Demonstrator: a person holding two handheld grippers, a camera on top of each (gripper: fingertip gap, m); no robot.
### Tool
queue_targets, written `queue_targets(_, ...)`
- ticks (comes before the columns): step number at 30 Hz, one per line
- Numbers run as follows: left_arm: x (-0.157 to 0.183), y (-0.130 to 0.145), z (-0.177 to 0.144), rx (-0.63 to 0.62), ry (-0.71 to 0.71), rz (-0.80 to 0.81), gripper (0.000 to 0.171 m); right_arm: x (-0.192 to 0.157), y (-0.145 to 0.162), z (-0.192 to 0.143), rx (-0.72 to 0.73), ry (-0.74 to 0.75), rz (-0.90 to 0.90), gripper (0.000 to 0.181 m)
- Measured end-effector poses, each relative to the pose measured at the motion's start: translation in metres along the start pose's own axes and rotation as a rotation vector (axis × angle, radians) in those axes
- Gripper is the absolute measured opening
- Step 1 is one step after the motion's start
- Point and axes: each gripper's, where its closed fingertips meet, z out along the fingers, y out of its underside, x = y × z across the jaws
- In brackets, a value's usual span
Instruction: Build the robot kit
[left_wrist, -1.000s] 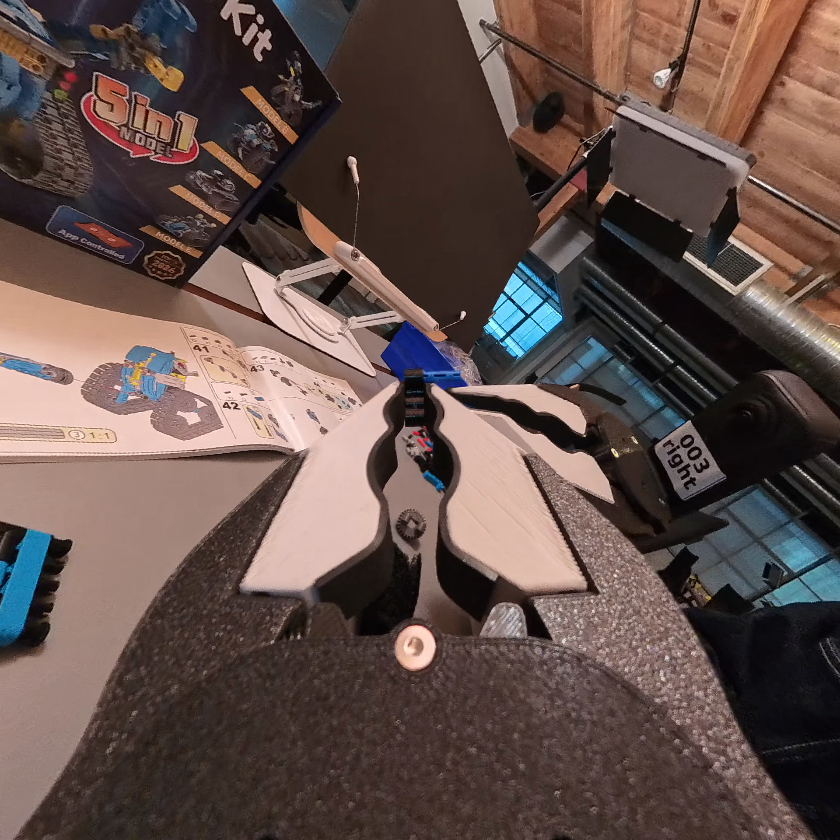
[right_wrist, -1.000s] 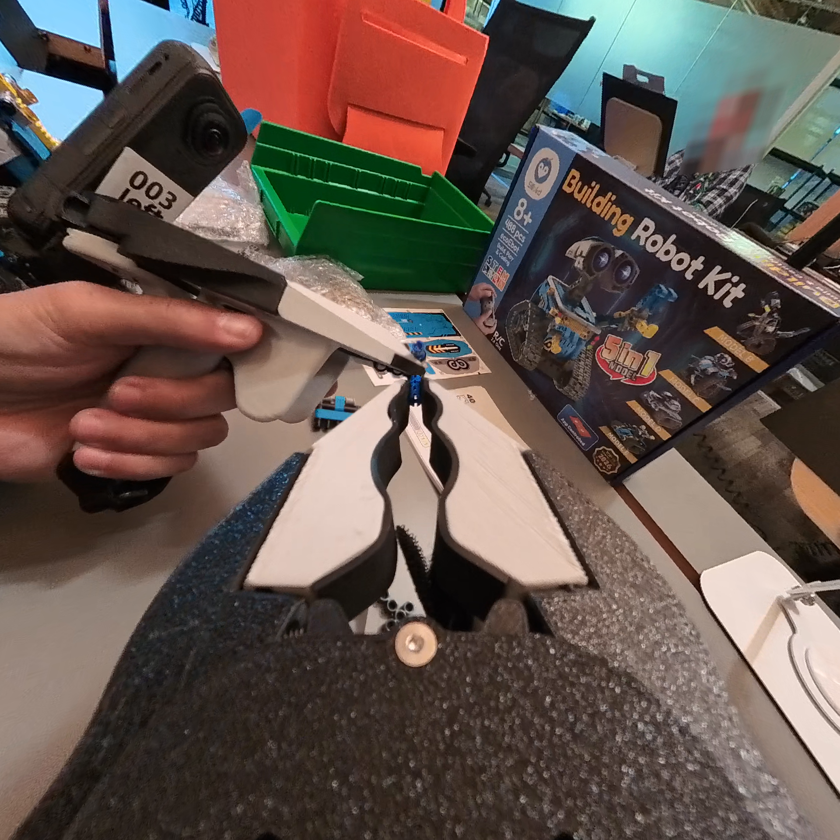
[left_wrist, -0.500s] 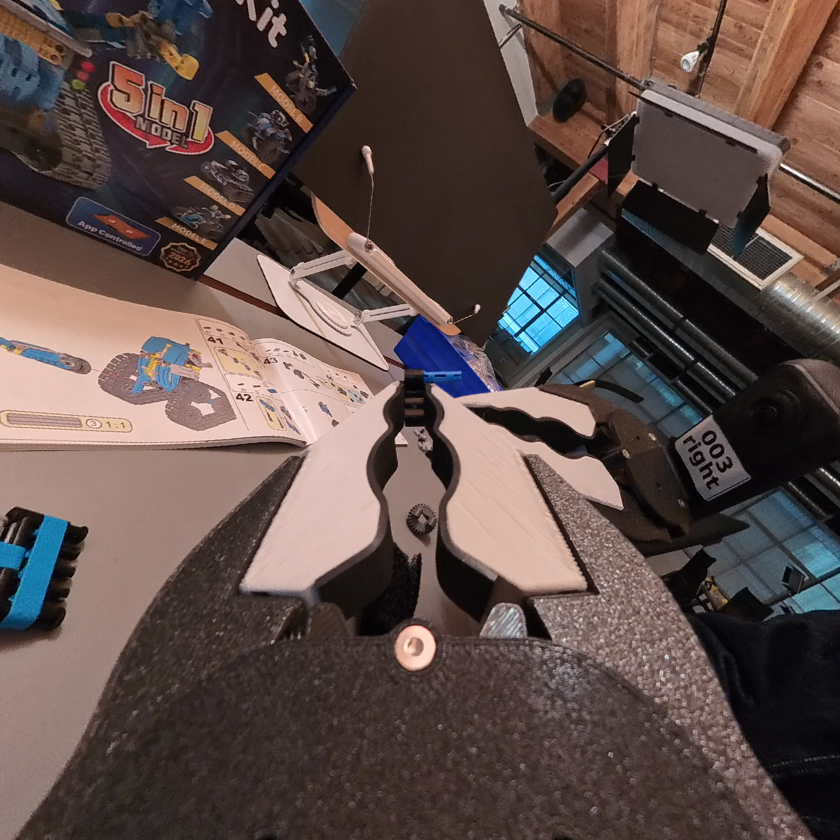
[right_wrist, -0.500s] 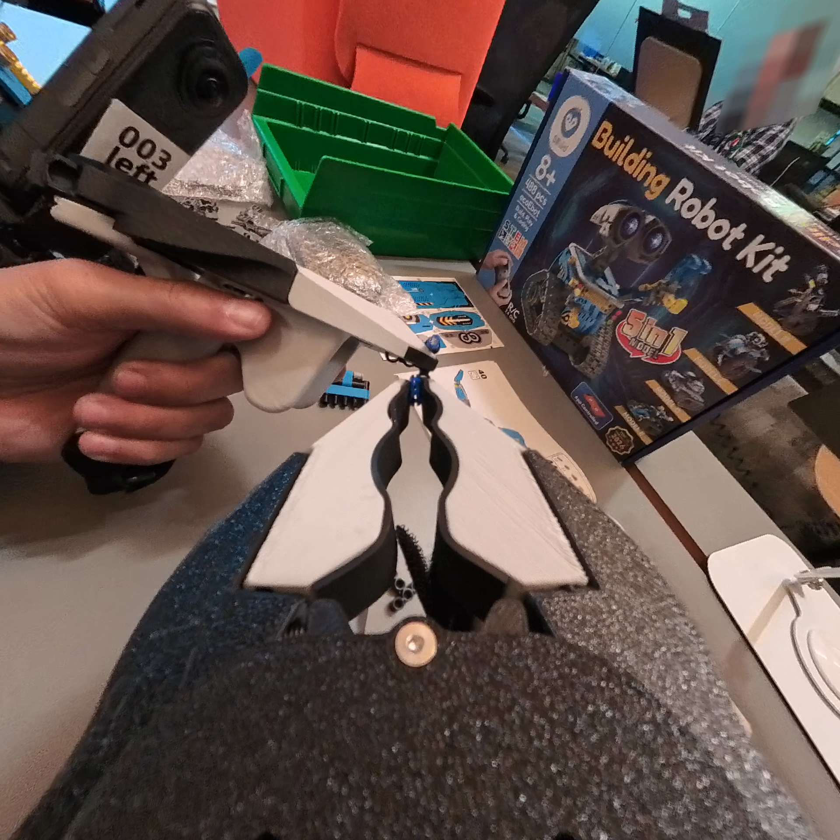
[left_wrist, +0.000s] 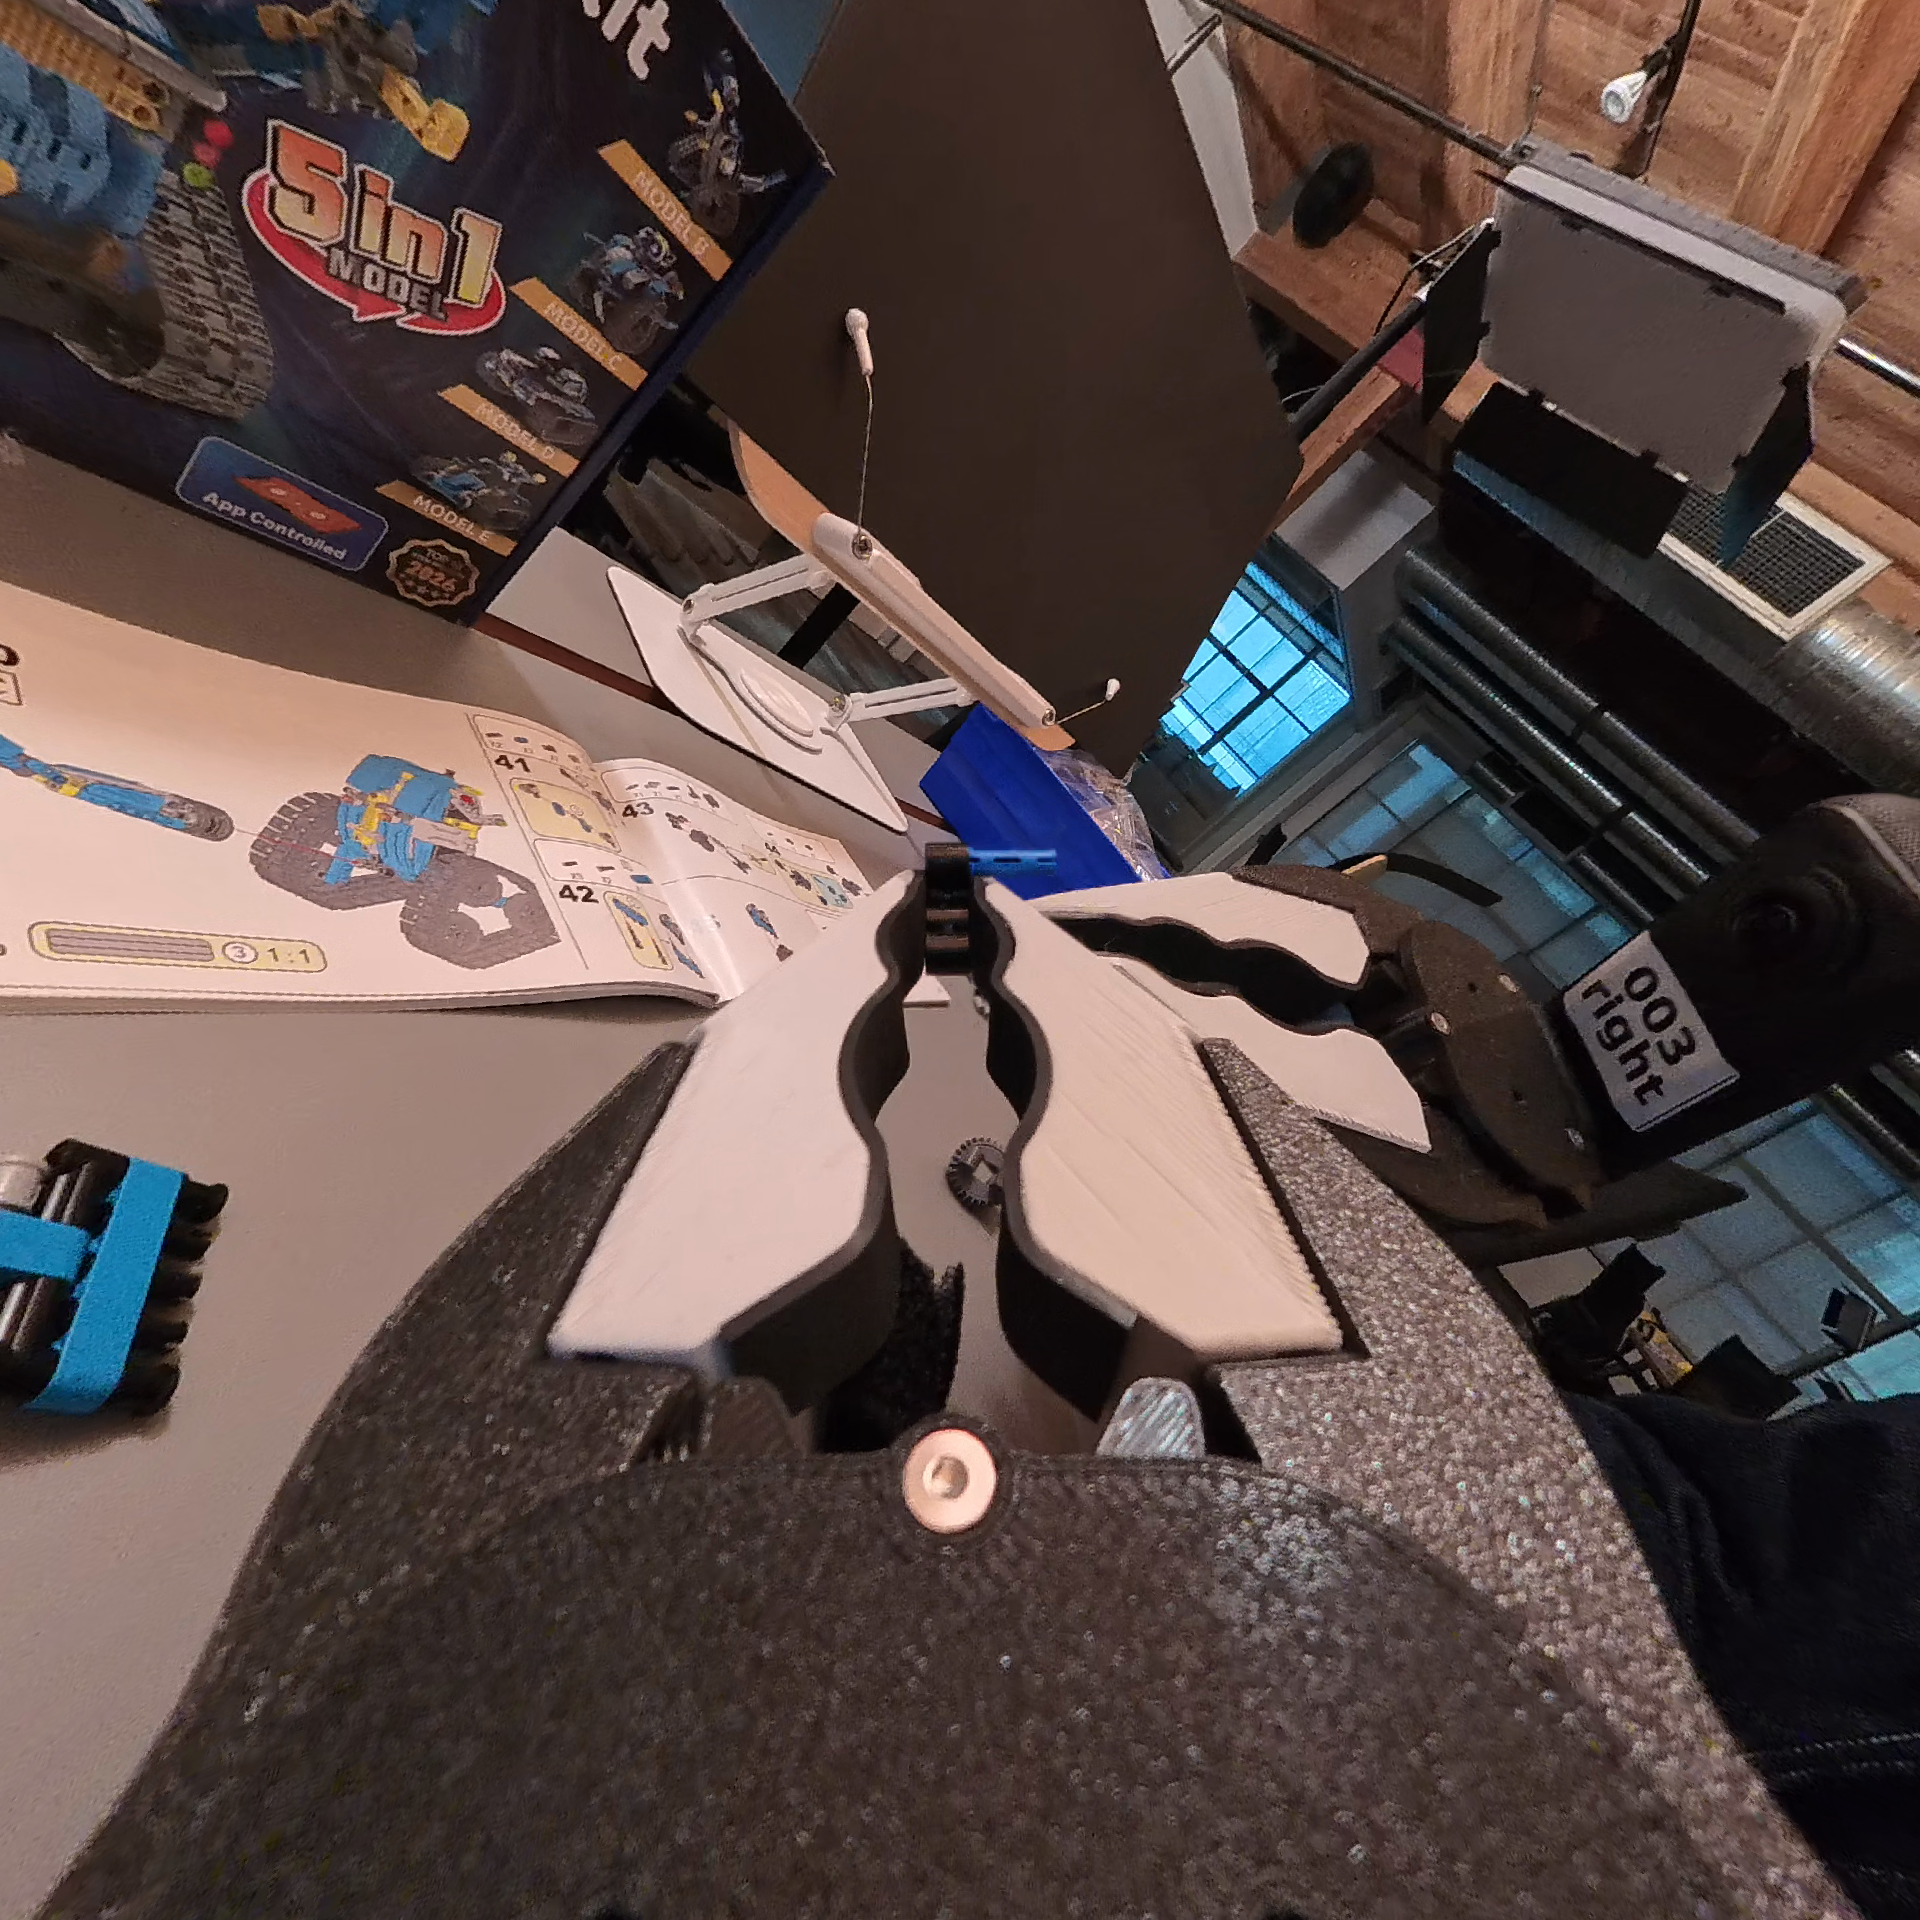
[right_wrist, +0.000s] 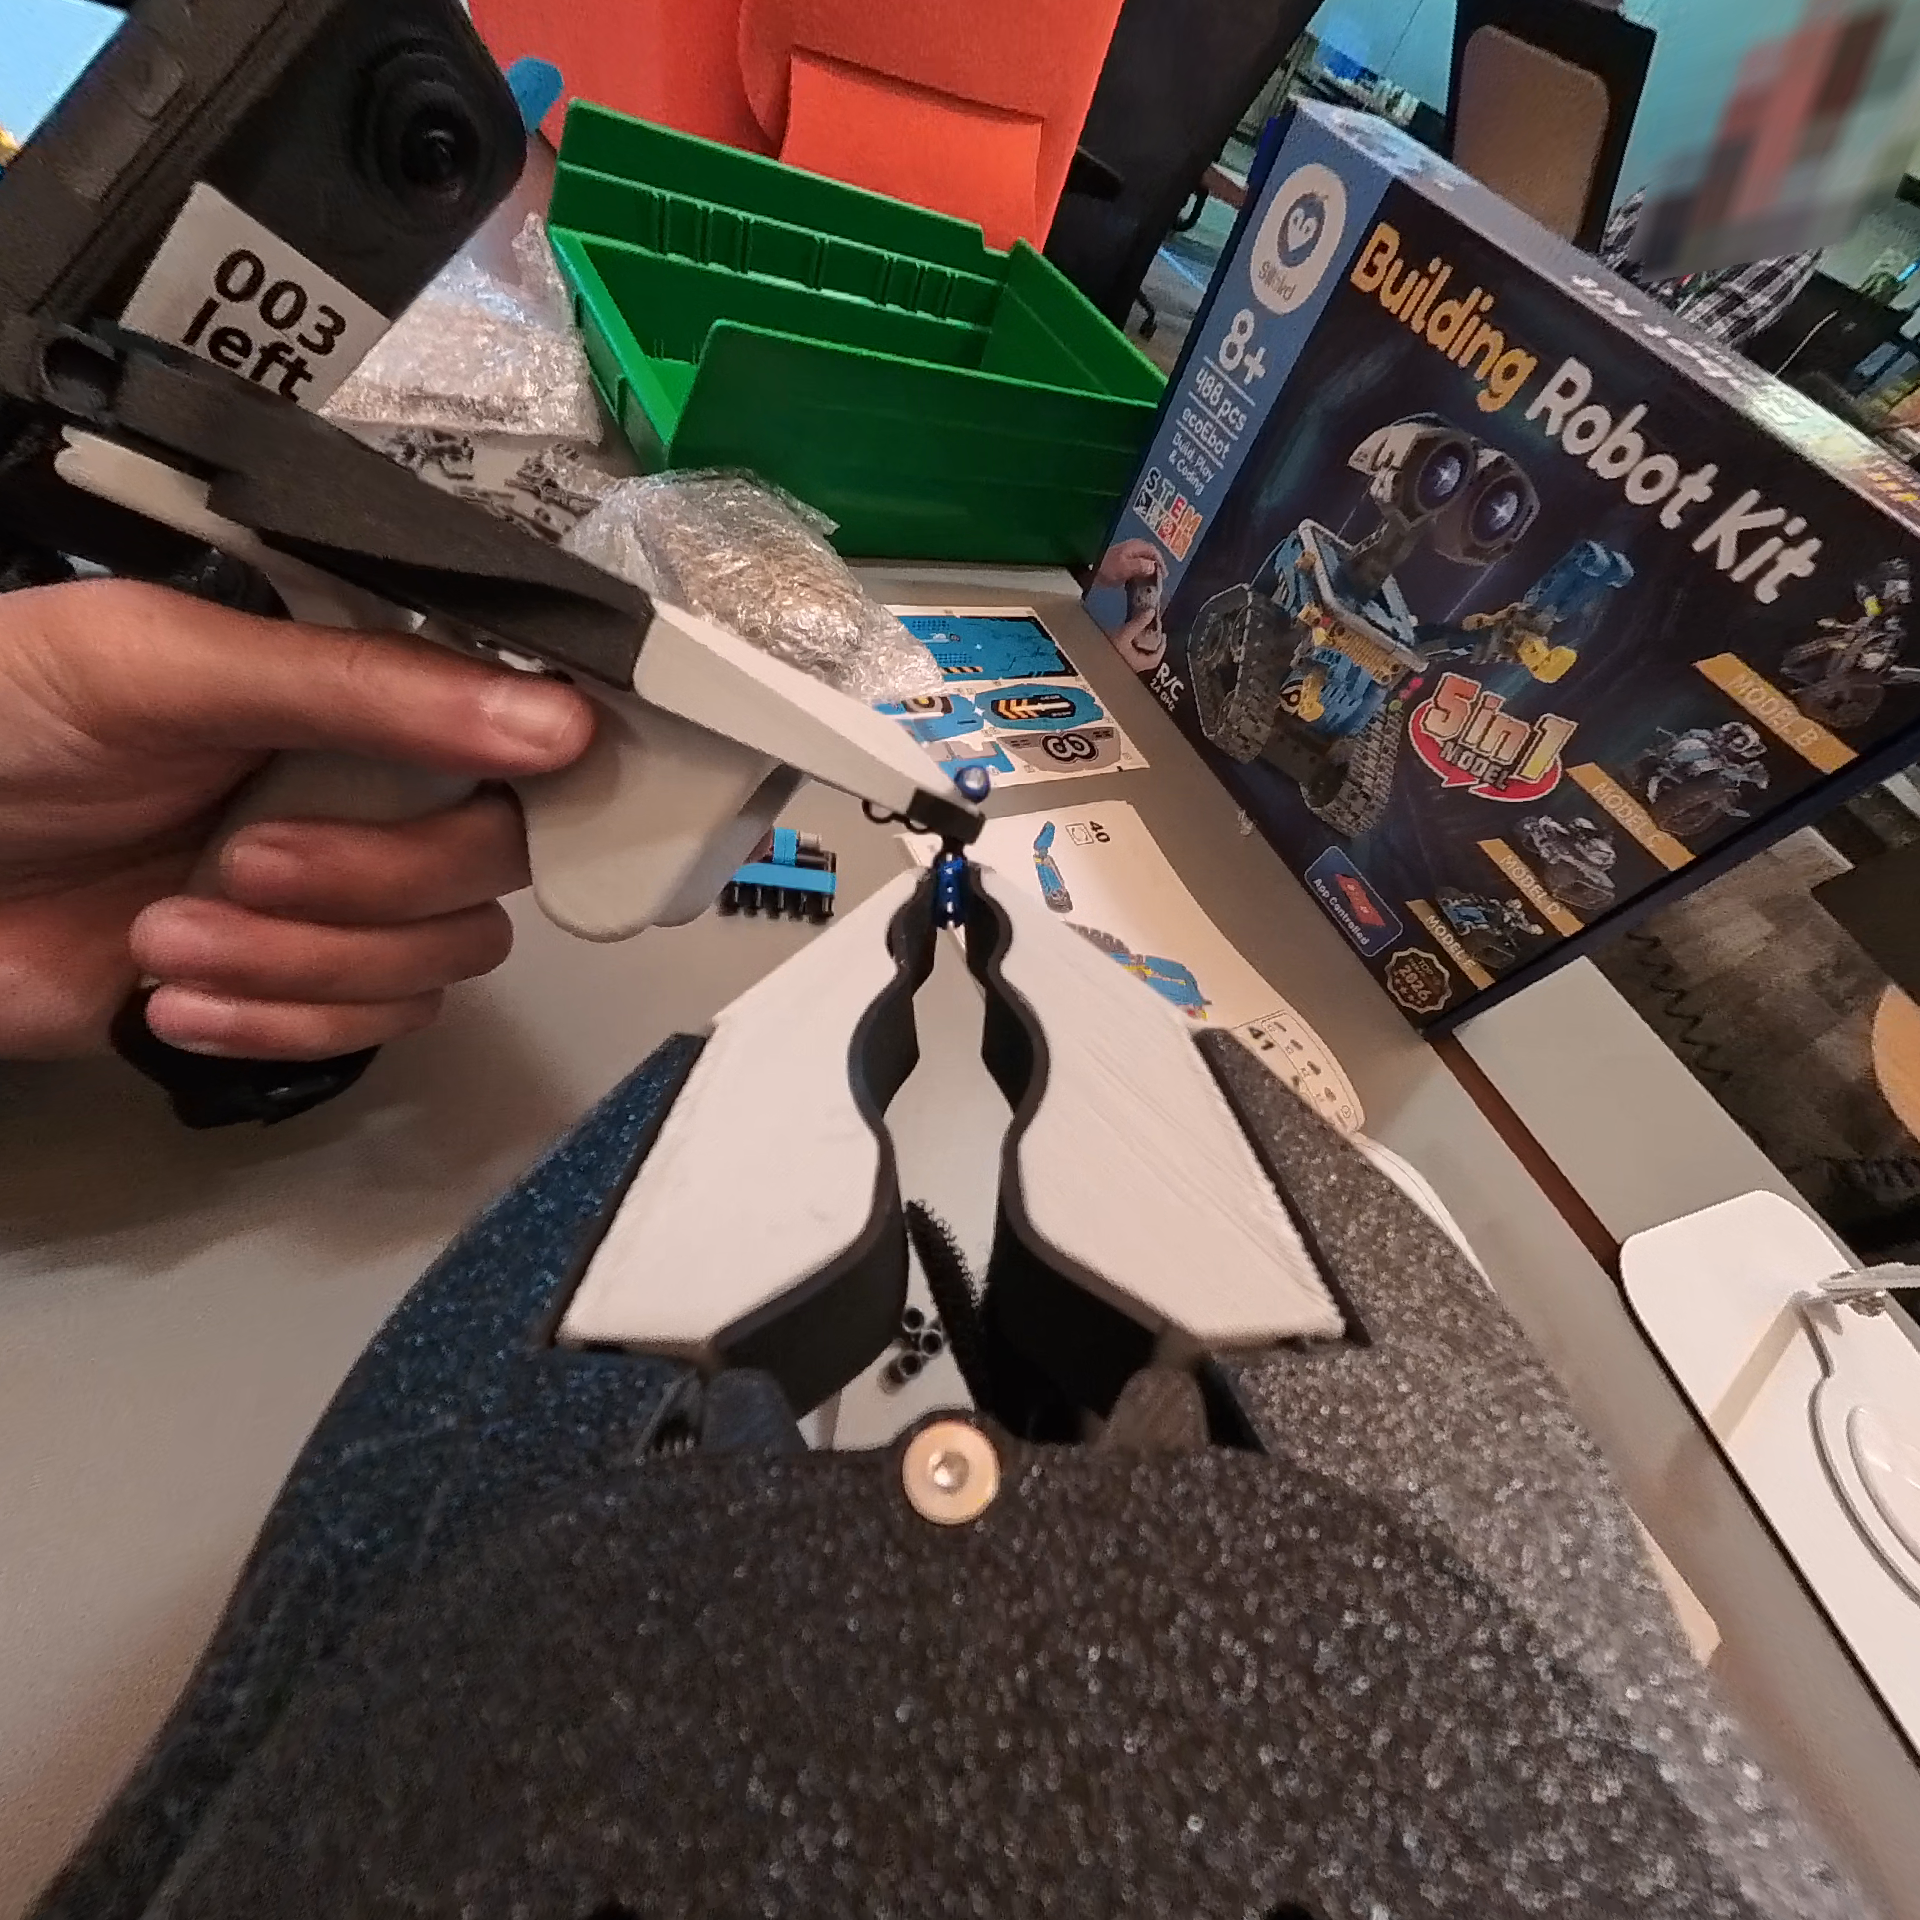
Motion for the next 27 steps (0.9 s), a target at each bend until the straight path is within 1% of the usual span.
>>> queue_targets(2,0.001,0.000,0.000,0.002,0.006,-0.010,0.007,0.000,0.000,0.000,-0.013,0.002,-0.017,0.004)
queue_targets(4,0.002,0.001,0.000,0.004,0.010,-0.009,0.007,0.000,0.000,-0.001,-0.034,0.037,-0.057,0.004)
queue_targets(6,0.006,-0.001,0.000,0.005,-0.011,0.071,0.007,0.001,-0.003,-0.003,-0.054,0.074,-0.086,0.004)
queue_targets(8,0.010,-0.003,-0.001,0.016,-0.003,0.101,0.007,0.001,-0.008,-0.005,-0.027,0.048,0.009,0.004)
queue_targets(14,0.004,0.002,0.000,0.005,-0.002,0.019,0.007,0.000,-0.001,-0.001,-0.056,0.059,-0.010,0.004)
queue_targets(17,0.003,0.002,0.001,-0.006,-0.024,0.061,0.006,-0.001,0.001,0.000,-0.049,0.035,0.098,0.004)
queue_targets(18,0.003,0.002,0.001,-0.006,-0.019,0.052,0.006,-0.001,0.000,-0.001,-0.047,0.036,0.111,0.004)
queue_targets(19,0.002,0.003,0.001,-0.009,-0.013,0.027,0.006,-0.001,0.001,0.000,-0.055,0.048,0.089,0.004)
queue_targets(22,-0.003,0.006,0.001,-0.026,-0.007,-0.031,0.006,-0.002,0.006,0.002,-0.114,0.144,-0.156,0.004)
queue_targets(23,-0.004,0.007,0.001,-0.032,-0.008,-0.040,0.006,-0.002,0.007,0.003,-0.128,0.151,-0.161,0.004)
queue_targets(25,-0.006,0.008,0.001,-0.035,-0.020,-0.035,0.006,-0.003,0.009,0.005,-0.133,0.144,-0.146,0.004)
queue_targets(26,-0.007,0.008,0.001,-0.039,-0.026,-0.027,0.006,-0.003,0.009,0.006,-0.128,0.123,-0.092,0.004)
queue_targets(27,-0.008,0.008,0.000,-0.037,-0.027,-0.028,0.006,-0.004,0.009,0.006,-0.104,0.075,0.029,0.004)
